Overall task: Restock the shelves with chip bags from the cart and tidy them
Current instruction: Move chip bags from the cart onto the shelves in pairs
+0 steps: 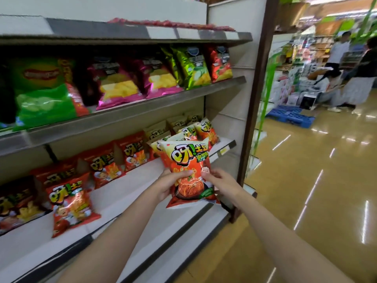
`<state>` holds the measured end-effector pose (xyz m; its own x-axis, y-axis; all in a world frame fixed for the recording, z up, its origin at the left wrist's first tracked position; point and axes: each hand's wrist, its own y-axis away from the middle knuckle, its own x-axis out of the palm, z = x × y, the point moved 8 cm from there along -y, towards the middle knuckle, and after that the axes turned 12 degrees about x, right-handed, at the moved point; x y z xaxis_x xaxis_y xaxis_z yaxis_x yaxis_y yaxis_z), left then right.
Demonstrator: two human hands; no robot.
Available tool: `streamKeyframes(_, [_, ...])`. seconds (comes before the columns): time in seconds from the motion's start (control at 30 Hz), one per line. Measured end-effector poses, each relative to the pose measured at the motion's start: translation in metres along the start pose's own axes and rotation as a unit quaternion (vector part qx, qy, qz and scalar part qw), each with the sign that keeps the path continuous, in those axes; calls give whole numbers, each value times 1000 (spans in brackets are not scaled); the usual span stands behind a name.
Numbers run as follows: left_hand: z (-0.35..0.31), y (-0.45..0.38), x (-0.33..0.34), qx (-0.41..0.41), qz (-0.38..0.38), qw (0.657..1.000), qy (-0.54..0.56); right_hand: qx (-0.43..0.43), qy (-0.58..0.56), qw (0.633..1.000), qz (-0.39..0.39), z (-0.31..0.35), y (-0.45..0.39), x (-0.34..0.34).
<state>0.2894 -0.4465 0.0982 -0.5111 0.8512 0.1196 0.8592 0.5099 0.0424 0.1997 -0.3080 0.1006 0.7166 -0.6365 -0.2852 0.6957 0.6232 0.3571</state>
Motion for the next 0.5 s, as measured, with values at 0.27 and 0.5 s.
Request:
streamKeyframes(0.27, [23, -54, 35, 10, -28, 999, -31, -16, 33, 999, 2, -10, -56, -59])
streamKeyframes(0.5, [48, -120, 44, -6, -58, 994, -87, 4, 85, 996, -10, -13, -129, -83])
